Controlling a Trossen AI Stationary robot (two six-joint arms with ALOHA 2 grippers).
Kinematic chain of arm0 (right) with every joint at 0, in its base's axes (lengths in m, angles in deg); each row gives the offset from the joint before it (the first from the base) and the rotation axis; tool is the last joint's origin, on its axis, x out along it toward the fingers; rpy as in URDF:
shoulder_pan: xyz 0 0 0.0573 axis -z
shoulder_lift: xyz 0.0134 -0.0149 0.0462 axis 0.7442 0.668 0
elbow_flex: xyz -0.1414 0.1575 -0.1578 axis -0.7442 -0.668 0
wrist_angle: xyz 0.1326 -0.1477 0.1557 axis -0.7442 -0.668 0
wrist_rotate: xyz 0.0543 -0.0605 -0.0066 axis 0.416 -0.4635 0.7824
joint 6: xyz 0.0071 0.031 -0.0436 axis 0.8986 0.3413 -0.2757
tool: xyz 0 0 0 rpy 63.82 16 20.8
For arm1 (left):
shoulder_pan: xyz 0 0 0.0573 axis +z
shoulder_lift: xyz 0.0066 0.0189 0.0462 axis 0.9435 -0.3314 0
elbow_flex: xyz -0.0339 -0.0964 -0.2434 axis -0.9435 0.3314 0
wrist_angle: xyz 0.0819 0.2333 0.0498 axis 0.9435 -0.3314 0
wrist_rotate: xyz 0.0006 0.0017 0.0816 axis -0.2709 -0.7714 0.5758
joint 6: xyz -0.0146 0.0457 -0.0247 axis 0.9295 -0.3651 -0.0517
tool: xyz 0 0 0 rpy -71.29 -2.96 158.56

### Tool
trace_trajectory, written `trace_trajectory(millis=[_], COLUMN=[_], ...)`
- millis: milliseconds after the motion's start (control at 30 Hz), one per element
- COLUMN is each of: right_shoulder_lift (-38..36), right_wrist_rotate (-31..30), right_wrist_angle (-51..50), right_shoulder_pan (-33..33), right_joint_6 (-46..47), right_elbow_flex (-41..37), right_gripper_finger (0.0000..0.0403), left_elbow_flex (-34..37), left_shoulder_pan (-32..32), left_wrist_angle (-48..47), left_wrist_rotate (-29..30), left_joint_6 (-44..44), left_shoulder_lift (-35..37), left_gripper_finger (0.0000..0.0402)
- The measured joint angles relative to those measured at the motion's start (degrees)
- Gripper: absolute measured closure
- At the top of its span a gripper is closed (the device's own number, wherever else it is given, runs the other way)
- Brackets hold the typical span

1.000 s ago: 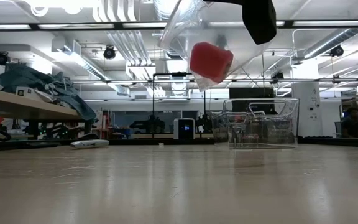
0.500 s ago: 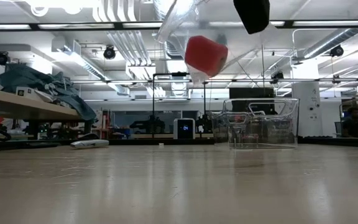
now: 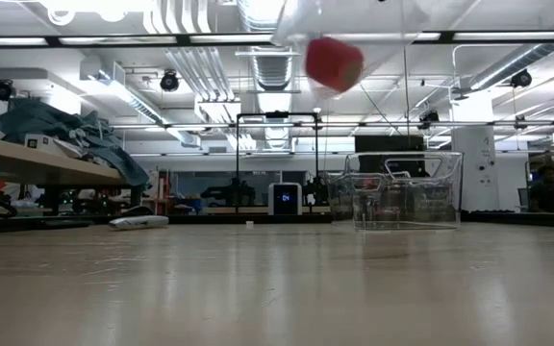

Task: Roll bandage
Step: Close the transparent zip bag

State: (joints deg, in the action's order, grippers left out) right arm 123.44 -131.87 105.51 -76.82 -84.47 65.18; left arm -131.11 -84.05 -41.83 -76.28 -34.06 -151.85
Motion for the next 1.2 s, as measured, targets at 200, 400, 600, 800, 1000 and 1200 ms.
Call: trace_trajectory(millis=[200,400,600,800,1000,1200], right_shoulder_lift=[-5.85,-10.3,-10.23,-10.48,-10.67,-10.3], right_wrist_rotate=[9.84,29.24,43.04,59.79,70.47,70.2], right_wrist_angle=[-20.34,-38.11,-40.89,-40.34,-38.8,-30.12], right_shoulder_pan=[3.61,11.03,14.52,17.22,18.65,18.65], right_joint_6=[25.03,49.03,50.2,45.34,42.9,43.02], right_elbow_flex=[-0.01,-0.02,0.46,4.47,4.35,-0.56], right_gripper_finger=[0.0403,0.0403,0.0403,0.0403,0.0403,0.0403], left_elbow_flex=[0.03,0.03,0.03,-0.41,-0.23,-0.17], left_shoulder_pan=[0.01,0.08,0.19,-0.23,-1.8,-5.56], left_wrist_angle=[-1.16,-4.6,-8.97,-8.8,-8.9,-8.31], left_wrist_rotate=[0.01,4.26,10.25,10.74,8.24,11.81], left_joint_6=[0.12,0.16,1.25,9.22,20.76,22.67], left_shoulder_lift=[1.53,2.39,2.34,3.41,3.3,1.48], left_gripper_finger=[0.0283,0.0265,0.0274,0.0289,0.0301,0.0301])
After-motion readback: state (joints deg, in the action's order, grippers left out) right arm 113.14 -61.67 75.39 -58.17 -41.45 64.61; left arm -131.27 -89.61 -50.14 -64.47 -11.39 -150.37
